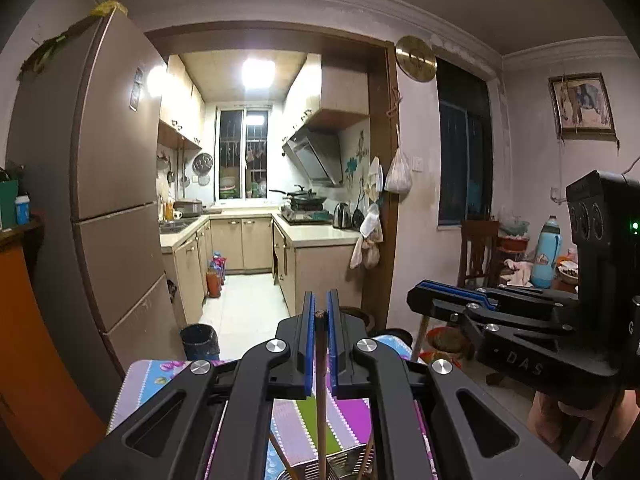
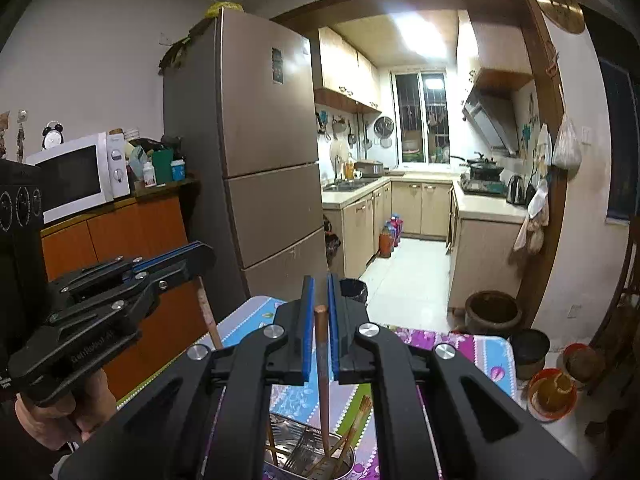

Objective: Organize utensils
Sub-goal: 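Lower the held chopsticks upright into the holder with both tools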

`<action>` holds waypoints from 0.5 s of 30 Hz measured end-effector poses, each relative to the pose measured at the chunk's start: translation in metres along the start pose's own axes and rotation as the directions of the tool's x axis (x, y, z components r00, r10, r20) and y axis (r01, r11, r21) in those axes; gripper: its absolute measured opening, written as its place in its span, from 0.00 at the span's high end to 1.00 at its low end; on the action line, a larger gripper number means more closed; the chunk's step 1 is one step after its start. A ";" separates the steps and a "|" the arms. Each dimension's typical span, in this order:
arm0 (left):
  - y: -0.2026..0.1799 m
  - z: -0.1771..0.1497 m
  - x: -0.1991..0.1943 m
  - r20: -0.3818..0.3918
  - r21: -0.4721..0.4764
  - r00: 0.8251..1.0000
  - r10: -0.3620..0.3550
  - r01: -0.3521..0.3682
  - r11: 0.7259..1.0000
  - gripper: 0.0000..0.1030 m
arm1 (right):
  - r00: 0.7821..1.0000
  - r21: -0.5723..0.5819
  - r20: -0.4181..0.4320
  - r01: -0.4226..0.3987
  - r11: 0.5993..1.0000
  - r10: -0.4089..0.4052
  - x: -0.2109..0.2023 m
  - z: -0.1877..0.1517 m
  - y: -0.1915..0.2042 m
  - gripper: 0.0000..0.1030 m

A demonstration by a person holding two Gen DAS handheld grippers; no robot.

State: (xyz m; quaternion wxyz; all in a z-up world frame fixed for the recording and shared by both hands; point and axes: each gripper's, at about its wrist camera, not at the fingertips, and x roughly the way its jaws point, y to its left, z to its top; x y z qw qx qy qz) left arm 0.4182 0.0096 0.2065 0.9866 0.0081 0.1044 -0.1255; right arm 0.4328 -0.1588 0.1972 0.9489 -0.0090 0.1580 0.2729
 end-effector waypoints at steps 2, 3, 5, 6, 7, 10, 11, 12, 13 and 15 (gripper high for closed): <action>0.001 -0.006 0.008 -0.017 0.002 1.000 0.005 -0.005 1.000 0.93 | 1.000 0.007 -0.014 -0.004 1.000 0.004 0.007 -0.007 -0.002 0.95; 0.001 -0.010 0.012 -0.025 0.002 1.000 0.005 -0.005 1.000 0.93 | 1.000 0.009 -0.019 -0.006 1.000 0.006 0.010 -0.010 -0.003 0.95; 0.003 -0.013 0.019 -0.038 0.003 0.999 0.012 -0.012 1.000 0.93 | 1.000 0.016 -0.028 -0.008 1.000 0.008 0.014 -0.013 -0.004 0.95; 0.004 -0.015 0.023 -0.044 0.001 0.999 0.013 -0.013 1.000 0.93 | 0.999 0.019 -0.035 -0.008 1.000 0.009 0.017 -0.016 -0.005 0.95; 0.006 -0.019 0.028 -0.054 -0.005 0.998 0.014 -0.014 1.000 0.93 | 0.999 0.020 -0.041 -0.008 1.000 0.009 0.020 -0.019 -0.006 0.95; 0.011 -0.024 0.041 -0.077 -0.006 0.997 0.025 -0.025 1.000 0.93 | 0.998 0.024 -0.058 -0.008 1.000 0.010 0.028 -0.024 -0.008 0.95; 0.012 -0.026 0.045 -0.088 -0.008 0.996 0.028 -0.028 1.000 0.93 | 0.998 0.027 -0.063 -0.009 1.000 0.010 0.030 -0.025 -0.009 0.95; 0.014 -0.028 0.050 -0.098 -0.009 0.995 0.034 -0.035 0.999 0.93 | 0.997 0.029 -0.072 -0.010 1.000 0.012 0.034 -0.027 -0.010 0.95; 0.016 -0.030 0.054 -0.110 -0.010 0.993 0.040 -0.042 0.999 0.93 | 0.997 0.031 -0.077 -0.010 0.999 0.013 0.037 -0.028 -0.011 0.95; 0.019 -0.034 0.062 -0.130 -0.015 0.990 0.051 -0.053 0.998 0.93 | 0.995 0.022 -0.098 -0.006 1.000 0.008 0.045 -0.031 -0.012 0.95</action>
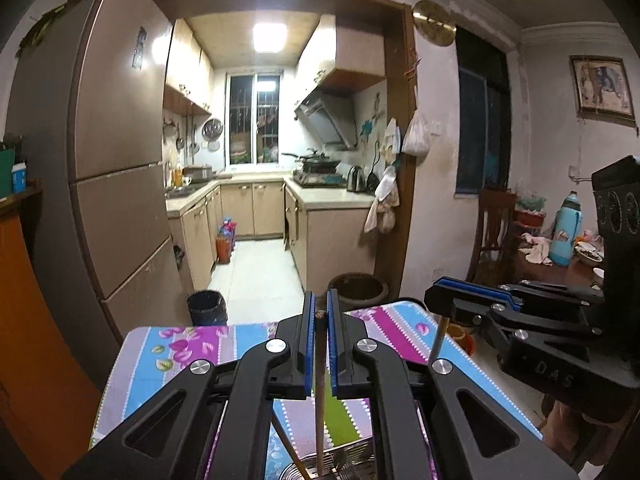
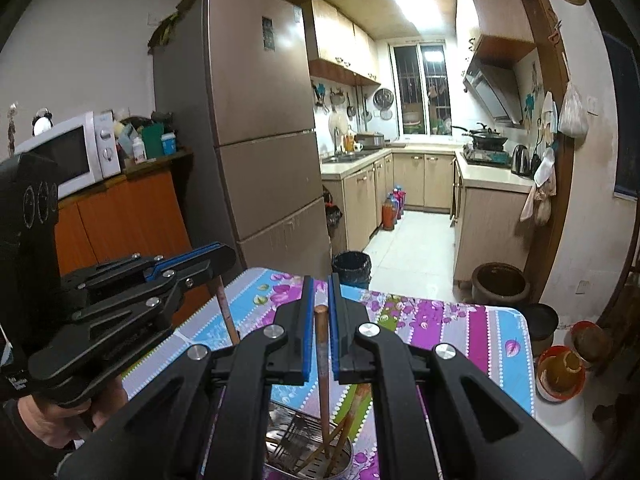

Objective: Organize utensils
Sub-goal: 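Lower the held chopsticks upright into the holder with both tools, then open both tools to release the chopsticks into the holder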

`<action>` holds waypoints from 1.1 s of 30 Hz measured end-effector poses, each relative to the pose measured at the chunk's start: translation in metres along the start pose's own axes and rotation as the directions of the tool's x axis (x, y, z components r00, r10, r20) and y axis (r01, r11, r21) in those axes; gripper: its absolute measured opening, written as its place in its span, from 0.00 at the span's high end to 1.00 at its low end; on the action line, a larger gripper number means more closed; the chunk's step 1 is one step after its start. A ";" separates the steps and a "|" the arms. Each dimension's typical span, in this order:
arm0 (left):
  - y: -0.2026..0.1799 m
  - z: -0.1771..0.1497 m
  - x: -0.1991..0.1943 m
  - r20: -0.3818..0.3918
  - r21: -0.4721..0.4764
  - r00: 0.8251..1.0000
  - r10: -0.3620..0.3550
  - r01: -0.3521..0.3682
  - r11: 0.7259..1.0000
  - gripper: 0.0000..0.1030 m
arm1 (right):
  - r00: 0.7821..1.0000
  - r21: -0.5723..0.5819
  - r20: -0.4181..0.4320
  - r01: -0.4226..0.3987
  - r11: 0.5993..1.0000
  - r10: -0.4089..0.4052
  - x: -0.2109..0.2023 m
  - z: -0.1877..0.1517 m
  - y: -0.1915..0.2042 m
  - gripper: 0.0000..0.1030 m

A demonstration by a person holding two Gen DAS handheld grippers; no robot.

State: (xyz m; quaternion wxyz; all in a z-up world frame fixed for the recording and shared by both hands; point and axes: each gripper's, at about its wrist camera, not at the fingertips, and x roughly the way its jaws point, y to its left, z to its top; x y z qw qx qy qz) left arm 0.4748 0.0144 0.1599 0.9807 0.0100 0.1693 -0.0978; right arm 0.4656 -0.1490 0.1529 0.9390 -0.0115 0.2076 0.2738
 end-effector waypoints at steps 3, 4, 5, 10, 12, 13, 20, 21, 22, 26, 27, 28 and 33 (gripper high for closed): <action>0.005 -0.002 0.007 -0.020 -0.012 1.000 0.017 -0.017 1.000 0.93 | 1.000 0.000 -0.007 0.007 1.000 -0.007 0.006 -0.002 -0.003 0.95; 0.007 -0.003 0.009 -0.022 -0.013 0.999 0.025 -0.026 1.000 0.93 | 1.000 -0.002 -0.006 0.017 1.000 -0.017 0.007 -0.002 -0.004 0.95; 0.009 -0.003 0.010 -0.025 -0.017 0.999 0.030 -0.031 0.999 0.93 | 1.000 -0.003 -0.003 0.023 1.000 -0.023 0.007 -0.001 -0.006 0.94; 0.016 -0.005 0.013 -0.037 -0.029 0.998 0.050 -0.051 0.998 0.93 | 0.999 0.001 0.009 0.038 0.999 -0.038 0.007 -0.001 -0.011 0.94; 0.018 -0.006 0.014 -0.040 -0.033 0.998 0.051 -0.053 0.998 0.85 | 0.999 0.005 0.011 0.042 0.999 -0.042 0.007 -0.002 -0.012 0.85; 0.018 -0.007 0.015 -0.039 -0.035 0.998 0.054 -0.056 0.998 0.74 | 0.999 0.006 0.013 0.043 0.999 -0.044 0.007 -0.003 -0.013 0.74; 0.018 -0.011 0.012 -0.033 -0.037 0.997 0.070 -0.071 0.997 0.59 | 0.999 0.010 0.027 0.045 0.999 -0.045 0.007 -0.008 -0.017 0.54; 0.018 -0.011 0.011 -0.031 -0.038 0.997 0.070 -0.071 0.997 0.57 | 0.999 0.011 0.030 0.046 0.999 -0.046 0.007 -0.008 -0.016 0.51; 0.017 -0.011 0.010 -0.029 -0.037 0.997 0.072 -0.073 0.997 0.55 | 0.998 0.013 0.032 0.046 0.999 -0.046 0.006 -0.009 -0.017 0.46; 0.018 -0.015 0.001 -0.014 -0.045 0.997 0.079 -0.080 0.996 0.41 | 0.997 0.016 0.055 0.054 0.998 -0.055 -0.004 -0.013 -0.019 0.32; 0.018 -0.016 -0.003 -0.006 -0.048 0.997 0.081 -0.081 0.996 0.38 | 0.997 0.017 0.060 0.057 0.998 -0.058 -0.007 -0.014 -0.019 0.29; 0.018 -0.018 -0.009 0.003 -0.051 0.996 0.086 -0.086 0.995 0.34 | 0.996 0.020 0.067 0.060 0.998 -0.061 -0.012 -0.015 -0.018 0.24; 0.017 -0.025 -0.034 0.032 -0.052 0.994 0.104 -0.102 0.993 0.25 | 0.992 0.013 0.099 0.081 0.997 -0.082 -0.036 -0.019 -0.010 0.15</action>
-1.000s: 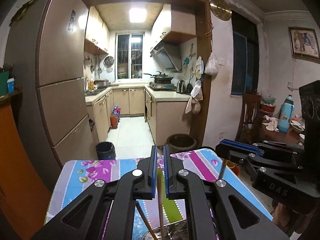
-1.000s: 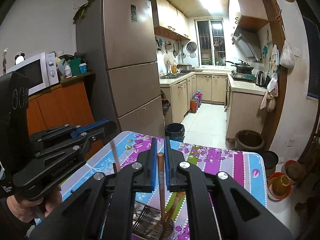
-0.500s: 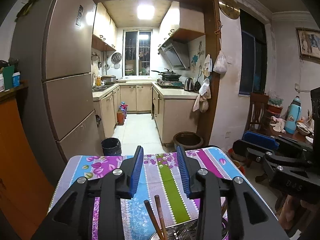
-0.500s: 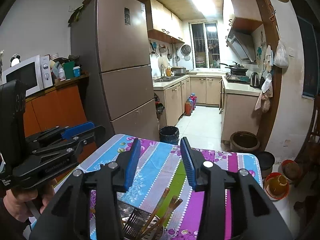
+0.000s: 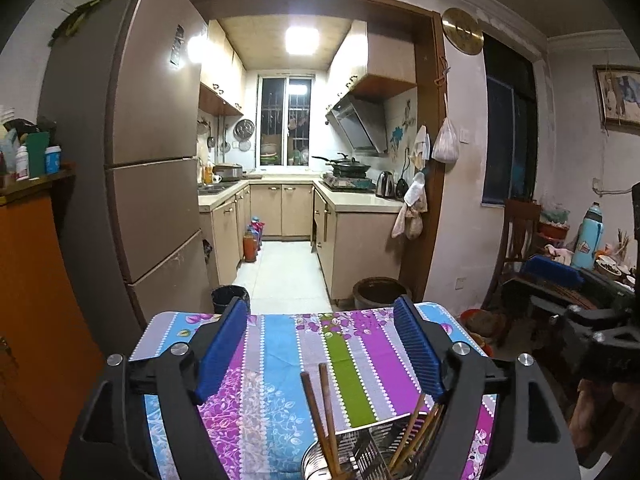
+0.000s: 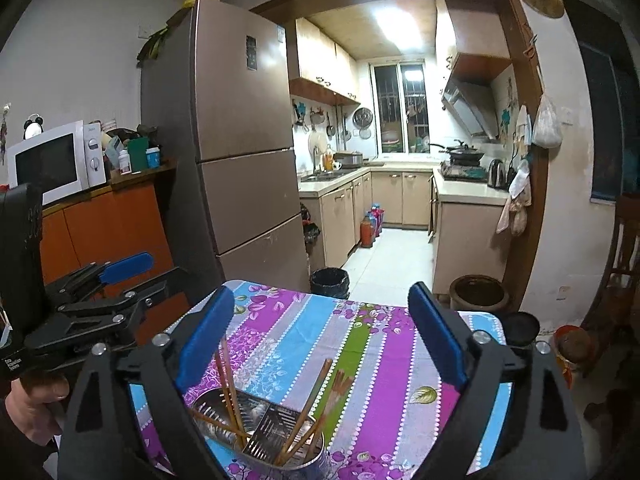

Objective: Organize utensils
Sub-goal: 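Open both tools to release the chopsticks into the holder, then withdraw both tools back over the remaining chopsticks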

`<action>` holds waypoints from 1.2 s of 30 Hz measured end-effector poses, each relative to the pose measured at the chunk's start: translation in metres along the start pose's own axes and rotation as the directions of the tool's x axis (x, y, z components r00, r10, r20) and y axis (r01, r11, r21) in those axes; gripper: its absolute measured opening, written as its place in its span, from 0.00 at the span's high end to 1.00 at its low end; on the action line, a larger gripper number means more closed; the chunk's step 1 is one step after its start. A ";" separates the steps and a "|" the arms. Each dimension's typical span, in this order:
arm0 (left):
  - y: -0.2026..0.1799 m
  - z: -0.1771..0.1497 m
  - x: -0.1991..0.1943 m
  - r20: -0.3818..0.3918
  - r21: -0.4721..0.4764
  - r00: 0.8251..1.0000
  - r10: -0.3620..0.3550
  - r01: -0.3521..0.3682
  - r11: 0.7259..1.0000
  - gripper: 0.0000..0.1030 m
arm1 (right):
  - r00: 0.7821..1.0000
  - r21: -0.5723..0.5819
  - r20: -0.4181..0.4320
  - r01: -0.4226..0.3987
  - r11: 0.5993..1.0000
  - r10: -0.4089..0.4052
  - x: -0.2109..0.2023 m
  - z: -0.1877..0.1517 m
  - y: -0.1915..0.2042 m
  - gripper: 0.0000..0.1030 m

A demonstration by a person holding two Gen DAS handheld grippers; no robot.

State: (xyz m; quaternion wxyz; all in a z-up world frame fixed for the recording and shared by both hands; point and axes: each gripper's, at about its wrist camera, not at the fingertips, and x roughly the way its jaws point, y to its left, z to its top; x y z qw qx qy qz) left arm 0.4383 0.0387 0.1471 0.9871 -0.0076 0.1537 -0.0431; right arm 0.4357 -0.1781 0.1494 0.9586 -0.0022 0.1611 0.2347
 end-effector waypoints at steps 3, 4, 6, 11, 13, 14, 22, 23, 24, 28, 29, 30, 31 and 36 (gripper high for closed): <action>0.001 -0.003 -0.017 0.017 0.001 1.000 0.010 -0.010 1.000 0.21 | 1.000 0.000 0.016 0.006 1.000 -0.006 -0.016 0.001 0.003 0.12; 0.001 -0.003 -0.022 0.022 -0.001 1.000 0.010 -0.010 1.000 0.21 | 1.000 -0.002 0.021 0.006 1.000 -0.006 -0.021 0.001 0.004 0.12; 0.002 -0.003 -0.035 0.036 -0.004 0.999 0.013 -0.013 1.000 0.20 | 0.999 -0.011 0.035 0.010 1.000 -0.009 -0.033 0.001 0.009 0.10; -0.001 -0.002 -0.071 0.085 -0.005 0.996 0.018 -0.018 1.000 0.16 | 0.997 -0.028 0.075 0.008 1.000 -0.005 -0.064 0.000 0.025 0.08; -0.005 -0.005 -0.090 0.116 0.017 0.993 0.020 -0.022 1.000 0.14 | 0.996 -0.036 0.092 0.003 0.999 0.000 -0.076 -0.003 0.032 0.07; -0.009 -0.009 -0.103 0.135 0.037 0.991 0.019 -0.025 0.999 0.12 | 0.995 -0.047 0.104 0.001 0.999 0.004 -0.087 -0.007 0.038 0.06; -0.017 -0.062 -0.204 0.253 0.098 0.967 -0.007 -0.018 0.995 0.08 | 0.986 -0.093 0.162 -0.021 0.995 0.036 -0.166 -0.043 0.065 0.06; -0.017 -0.068 -0.213 0.259 0.099 0.966 -0.011 -0.015 0.995 0.07 | 0.986 -0.095 0.164 -0.024 0.995 0.039 -0.175 -0.050 0.067 0.06; -0.016 -0.076 -0.224 0.266 0.102 0.964 -0.015 -0.012 0.995 0.07 | 0.985 -0.099 0.167 -0.025 0.995 0.041 -0.187 -0.058 0.070 0.06; -0.019 -0.112 -0.254 0.257 0.120 0.966 -0.034 0.003 0.993 0.07 | 0.985 -0.110 0.162 -0.036 0.993 0.054 -0.223 -0.090 0.079 0.06; -0.020 -0.123 -0.260 0.246 0.123 0.969 -0.039 0.009 0.992 0.07 | 0.986 -0.114 0.159 -0.035 0.993 0.053 -0.228 -0.096 0.081 0.06; -0.021 -0.136 -0.264 0.231 0.128 0.972 -0.046 0.016 0.992 0.07 | 0.987 -0.120 0.153 -0.030 0.992 0.049 -0.235 -0.107 0.084 0.06; -0.023 -0.145 -0.265 0.217 0.132 0.975 -0.049 0.021 0.991 0.07 | 0.988 -0.125 0.148 -0.026 0.992 0.044 -0.240 -0.117 0.086 0.06; -0.031 -0.208 -0.250 0.075 0.130 0.994 -0.079 0.069 0.989 0.07 | 0.995 -0.121 0.092 -0.022 0.992 0.034 -0.247 -0.166 0.093 0.06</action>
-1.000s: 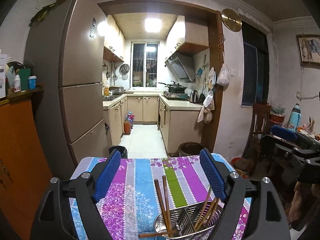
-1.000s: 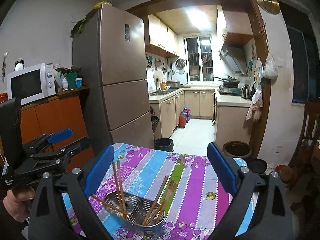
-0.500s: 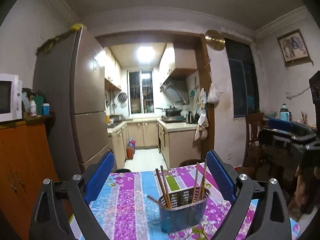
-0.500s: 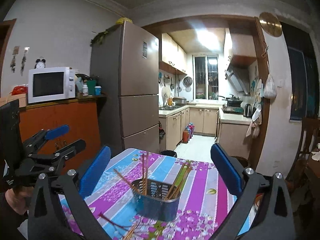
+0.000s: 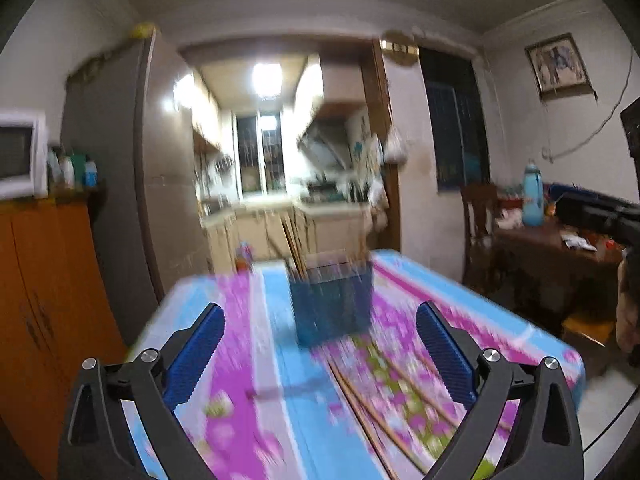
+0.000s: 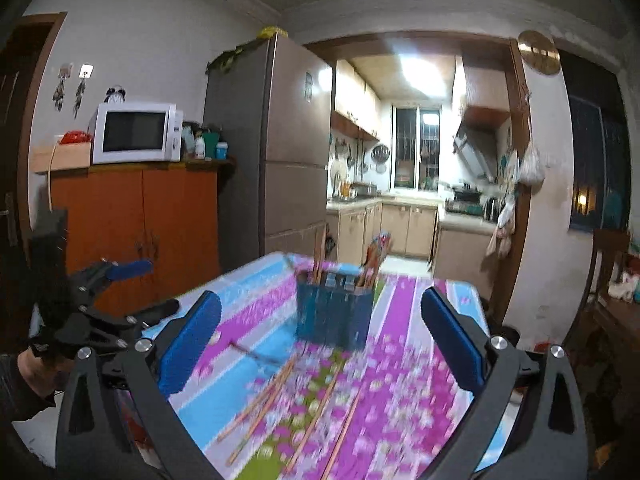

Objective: Organize utensils
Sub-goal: 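Withdraw both tools back over the remaining chopsticks, then close the left tool on a chopstick while the right tool grasps another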

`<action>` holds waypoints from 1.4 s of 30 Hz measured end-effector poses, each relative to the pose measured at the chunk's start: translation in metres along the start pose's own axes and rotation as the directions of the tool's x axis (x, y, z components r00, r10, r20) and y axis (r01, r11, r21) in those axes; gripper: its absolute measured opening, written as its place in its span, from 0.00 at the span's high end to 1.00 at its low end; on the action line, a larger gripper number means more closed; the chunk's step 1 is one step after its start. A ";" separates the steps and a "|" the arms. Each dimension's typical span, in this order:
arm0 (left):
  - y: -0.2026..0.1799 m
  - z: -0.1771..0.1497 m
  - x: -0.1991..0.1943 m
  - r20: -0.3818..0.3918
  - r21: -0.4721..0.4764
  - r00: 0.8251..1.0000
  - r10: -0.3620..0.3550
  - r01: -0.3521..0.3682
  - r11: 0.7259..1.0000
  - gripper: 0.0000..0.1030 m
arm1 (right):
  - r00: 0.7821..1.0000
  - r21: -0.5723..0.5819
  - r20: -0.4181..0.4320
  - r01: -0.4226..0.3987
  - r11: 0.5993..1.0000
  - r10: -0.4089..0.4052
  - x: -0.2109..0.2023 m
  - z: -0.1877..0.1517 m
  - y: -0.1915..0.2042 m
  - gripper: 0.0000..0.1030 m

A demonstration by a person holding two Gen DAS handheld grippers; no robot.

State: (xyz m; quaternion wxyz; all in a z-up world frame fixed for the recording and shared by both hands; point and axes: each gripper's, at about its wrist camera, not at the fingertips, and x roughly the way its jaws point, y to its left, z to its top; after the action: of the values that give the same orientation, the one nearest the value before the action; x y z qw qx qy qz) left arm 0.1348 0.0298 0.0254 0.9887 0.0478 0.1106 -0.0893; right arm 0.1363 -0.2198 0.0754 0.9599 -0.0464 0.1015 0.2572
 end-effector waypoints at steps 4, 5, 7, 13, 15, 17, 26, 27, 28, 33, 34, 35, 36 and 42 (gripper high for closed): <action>-0.012 -0.046 0.012 -0.093 -0.025 0.995 -0.033 0.031 0.999 0.07 | 0.998 0.033 -0.054 -0.011 0.999 0.013 -0.001 -0.040 0.004 0.14; -0.017 -0.059 0.014 -0.109 -0.024 0.993 -0.041 0.039 0.999 0.07 | 0.998 0.039 -0.067 -0.013 0.999 0.015 -0.001 -0.048 0.006 0.17; -0.022 -0.078 0.015 -0.130 -0.011 0.990 -0.048 0.047 0.999 0.09 | 0.995 0.067 -0.099 -0.024 0.997 0.030 0.001 -0.070 0.010 0.33; -0.027 -0.124 0.028 -0.227 -0.033 0.965 -0.129 0.125 0.992 0.33 | 0.977 0.140 -0.202 -0.040 0.989 0.068 0.013 -0.129 0.021 0.50; -0.030 -0.130 0.028 -0.235 -0.041 0.960 -0.154 0.148 0.988 0.36 | 0.973 0.171 -0.222 -0.031 0.985 0.069 0.015 -0.141 0.021 0.50; -0.037 -0.136 0.027 -0.237 -0.047 0.955 -0.177 0.171 0.984 0.43 | 0.971 0.174 -0.235 -0.008 0.985 0.050 0.016 -0.150 0.021 0.50; -0.075 -0.146 0.014 -0.197 0.002 0.961 -0.195 0.200 0.980 0.58 | 0.967 0.198 -0.254 0.019 0.980 0.032 0.012 -0.166 0.013 0.50; -0.080 -0.146 0.015 -0.197 0.004 0.961 -0.192 0.197 0.980 0.59 | 0.966 0.199 -0.256 0.019 0.980 0.033 0.012 -0.167 0.013 0.50; -0.084 -0.148 0.019 -0.206 0.007 0.961 -0.184 0.190 0.982 0.63 | 0.966 0.200 -0.257 0.022 0.979 0.031 0.012 -0.168 0.012 0.50; -0.094 -0.161 0.035 -0.237 0.017 0.964 -0.124 0.131 0.991 0.75 | 0.972 0.190 -0.237 0.038 0.981 0.008 0.006 -0.171 0.009 0.50; -0.094 -0.162 0.034 -0.230 0.015 0.966 -0.118 0.125 0.992 0.75 | 0.973 0.176 -0.229 0.042 0.984 0.000 0.004 -0.172 0.010 0.53; -0.095 -0.163 0.035 -0.222 0.019 0.969 -0.106 0.113 0.993 0.75 | 0.974 0.165 -0.227 0.042 0.985 -0.003 0.002 -0.174 0.010 0.54; -0.096 -0.163 0.035 -0.216 0.022 0.972 -0.096 0.103 0.994 0.75 | 0.973 0.161 -0.230 0.038 0.986 0.000 0.003 -0.177 0.011 0.55; -0.096 -0.167 0.037 -0.187 0.014 0.980 -0.073 0.077 0.997 0.75 | 0.966 0.162 -0.258 0.029 0.986 0.014 0.010 -0.198 0.017 0.65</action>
State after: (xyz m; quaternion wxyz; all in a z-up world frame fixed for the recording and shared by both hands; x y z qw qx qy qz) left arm 0.1178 -0.0510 -0.1519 0.9694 0.0624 0.2033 -0.1228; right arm 0.1030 -0.2283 -0.1203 0.9400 -0.0005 0.2462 0.2361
